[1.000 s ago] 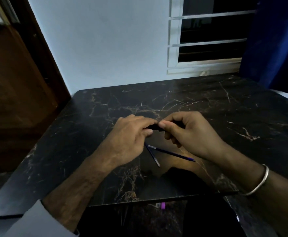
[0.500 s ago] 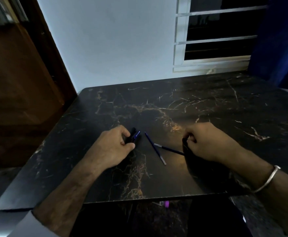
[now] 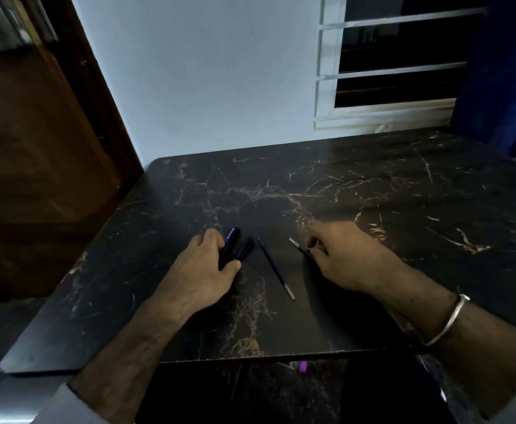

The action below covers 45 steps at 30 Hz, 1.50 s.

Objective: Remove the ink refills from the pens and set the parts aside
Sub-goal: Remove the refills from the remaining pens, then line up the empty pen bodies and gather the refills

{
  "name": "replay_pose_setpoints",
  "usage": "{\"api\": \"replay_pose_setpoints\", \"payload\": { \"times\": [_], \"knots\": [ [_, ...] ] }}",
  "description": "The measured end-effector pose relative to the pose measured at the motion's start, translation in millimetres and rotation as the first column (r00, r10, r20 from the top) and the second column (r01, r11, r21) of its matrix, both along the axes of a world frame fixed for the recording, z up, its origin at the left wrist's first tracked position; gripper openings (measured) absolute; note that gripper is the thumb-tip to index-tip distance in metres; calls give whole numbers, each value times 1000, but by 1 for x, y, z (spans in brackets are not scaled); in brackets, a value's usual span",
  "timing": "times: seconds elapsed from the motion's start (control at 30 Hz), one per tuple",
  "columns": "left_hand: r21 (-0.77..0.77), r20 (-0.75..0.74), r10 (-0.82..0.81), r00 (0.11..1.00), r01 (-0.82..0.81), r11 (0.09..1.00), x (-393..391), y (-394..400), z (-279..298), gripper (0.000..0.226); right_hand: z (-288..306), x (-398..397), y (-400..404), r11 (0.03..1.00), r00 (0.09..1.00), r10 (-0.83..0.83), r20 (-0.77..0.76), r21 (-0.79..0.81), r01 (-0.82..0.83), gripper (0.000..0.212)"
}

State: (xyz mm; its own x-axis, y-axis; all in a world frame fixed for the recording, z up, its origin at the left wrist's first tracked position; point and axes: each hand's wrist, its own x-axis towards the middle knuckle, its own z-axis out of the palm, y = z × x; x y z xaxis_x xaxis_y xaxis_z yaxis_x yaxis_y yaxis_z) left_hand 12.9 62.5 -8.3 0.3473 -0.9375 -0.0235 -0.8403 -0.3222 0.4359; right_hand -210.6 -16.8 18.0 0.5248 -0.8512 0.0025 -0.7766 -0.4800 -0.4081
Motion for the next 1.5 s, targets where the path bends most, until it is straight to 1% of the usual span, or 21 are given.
{"api": "replay_pose_setpoints", "payload": {
  "times": [0.03, 0.07, 0.13, 0.17, 0.23, 0.3, 0.33, 0.43, 0.53, 0.57, 0.67, 0.8, 0.87, 0.93, 1.03, 1.1, 1.17, 1.27, 1.37, 1.43, 1.5],
  "knots": [
    [-8, -10, -13, 1000, 13, 1000, 1, -1, 0, 38, -1, 4, 3, 1000, 1000, 12, 22, -5, -12, 16],
    [-15, -14, -30, 999, 29, 999, 1, -2, 0, 38, -3, 10, 8, 999, 999, 38, 24, -16, -38, 24],
    [-40, -2, -70, 998, 70, 997, -2, -3, -1, 42, -10, 23, 21, 994, 995, 100, -14, -40, -100, 36],
    [-59, 1, -90, 996, 90, 994, -4, -3, -1, 42, -13, 29, 28, 990, 991, 127, -27, -54, -129, 35],
    [-77, 8, -124, 992, 125, 989, -10, -3, -2, 36, -15, 34, 30, 982, 988, 154, -32, -101, -156, 26],
    [-86, 57, -149, 987, 154, 984, -15, -5, -4, 32, -12, 30, 21, 983, 993, 110, -52, -139, -116, 20],
    [-93, 81, -157, 984, 164, 982, -18, -7, -5, 31, -9, 25, 14, 988, 996, 62, -59, -137, -70, 19],
    [-116, 85, -173, 981, 182, 976, -31, -16, -7, 26, -1, 2, -9, 992, 993, -110, -39, -73, 107, 18],
    [-156, 85, -210, 974, 222, 963, -51, -32, -8, 27, 5, -25, -33, 974, 975, -222, -23, 43, 223, 9],
    [-168, 94, -225, 970, 239, 956, -57, -38, -8, 29, 7, -33, -40, 965, 970, -242, -14, 96, 242, 8],
    [-161, 117, -251, 961, 268, 950, -67, -52, -8, 35, 12, -47, -54, 932, 964, -264, 23, 264, 249, 14],
    [-136, 117, -258, 959, 273, 953, -60, -55, -14, 44, 11, -50, -58, 911, 962, -272, 33, 330, 247, 19],
    [-140, 50, -285, 957, 290, 947, -54, -56, -15, 49, 10, -51, -58, 908, 962, -271, 41, 341, 242, 17],
    [-156, -86, -324, 942, 309, 938, -46, -55, -13, 50, 12, -56, -57, 910, 970, -239, 36, 356, 211, 12],
    [-165, -289, -328, 899, 291, 942, -23, -43, -7, 52, 20, -76, -43, 910, 985, -174, -11, 380, 165, 20],
    [-108, -329, -351, 877, 334, 936, -2, -27, -7, 68, 23, -93, -27, 902, 989, -145, -35, 406, 146, 24],
    [-39, -309, -398, 864, 407, 913, 13, -9, -7, 88, 24, -103, -11, 902, 988, -142, -53, 405, 151, 25],
    [-26, -214, -447, 869, 452, 892, 9, 4, -10, 95, 19, -105, 2, 934, 980, -174, -100, 299, 196, 21],
    [-40, -42, -451, 892, 449, 892, -12, 3, -13, 88, 15, -103, 0, 939, 948, -256, -188, 184, 290, 19],
    [-46, 33, -438, 899, 439, 897, -24, 2, -15, 80, 14, -109, -11, 923, 912, -317, -258, 138, 360, 22],
    [-44, 87, -426, 901, 431, 901, -29, 0, -19, 69, 17, -120, -26, 917, 887, -334, -318, 109, 384, 26]
  ]
}}
